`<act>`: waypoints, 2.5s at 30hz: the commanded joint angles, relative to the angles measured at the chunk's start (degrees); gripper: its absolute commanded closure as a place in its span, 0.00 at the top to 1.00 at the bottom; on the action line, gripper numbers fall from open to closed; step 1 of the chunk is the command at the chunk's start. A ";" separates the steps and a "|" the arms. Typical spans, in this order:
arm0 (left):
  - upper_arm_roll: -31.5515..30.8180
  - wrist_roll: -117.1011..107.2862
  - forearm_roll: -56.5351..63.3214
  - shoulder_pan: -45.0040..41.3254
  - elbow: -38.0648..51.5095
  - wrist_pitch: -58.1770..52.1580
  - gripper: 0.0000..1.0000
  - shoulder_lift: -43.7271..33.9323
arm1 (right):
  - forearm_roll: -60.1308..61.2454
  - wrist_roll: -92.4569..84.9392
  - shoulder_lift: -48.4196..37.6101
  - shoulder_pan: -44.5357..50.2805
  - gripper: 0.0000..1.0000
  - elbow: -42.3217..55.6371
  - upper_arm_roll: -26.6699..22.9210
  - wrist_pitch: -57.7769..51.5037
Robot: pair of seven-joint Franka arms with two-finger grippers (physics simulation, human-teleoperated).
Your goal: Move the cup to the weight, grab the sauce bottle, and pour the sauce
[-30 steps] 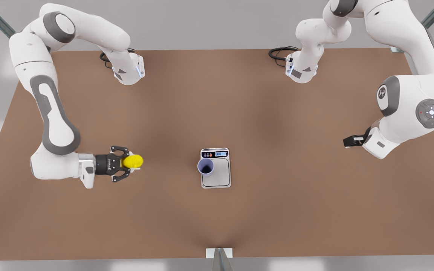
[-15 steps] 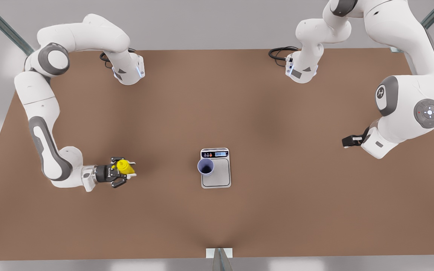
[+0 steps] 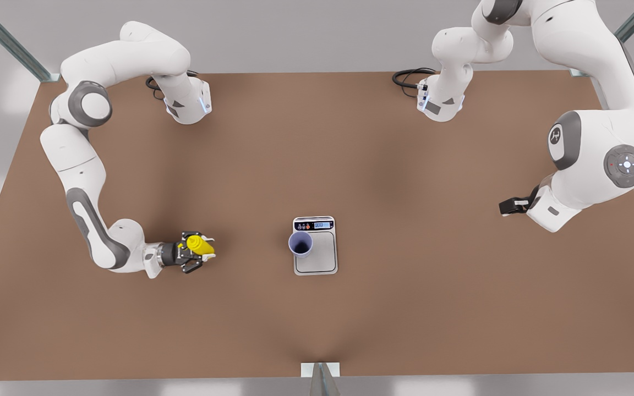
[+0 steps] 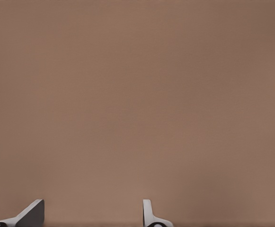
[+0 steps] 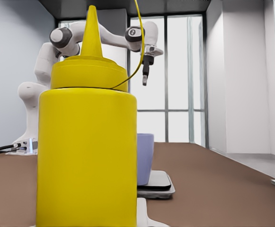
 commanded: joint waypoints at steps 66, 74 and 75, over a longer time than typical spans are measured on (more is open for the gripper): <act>-0.70 -0.10 0.09 -0.09 0.00 -0.70 1.00 0.00 | 5.96 3.22 -0.77 13.28 0.43 0.81 -7.38 -0.41; -2.20 -1.68 0.18 0.00 0.00 -0.70 1.00 0.00 | 4.21 4.01 -1.12 11.61 0.46 0.64 -7.47 -0.76; -2.20 -1.68 0.18 0.00 0.09 -0.70 1.00 0.00 | 3.24 4.10 -1.12 11.17 0.48 0.55 -7.47 -0.76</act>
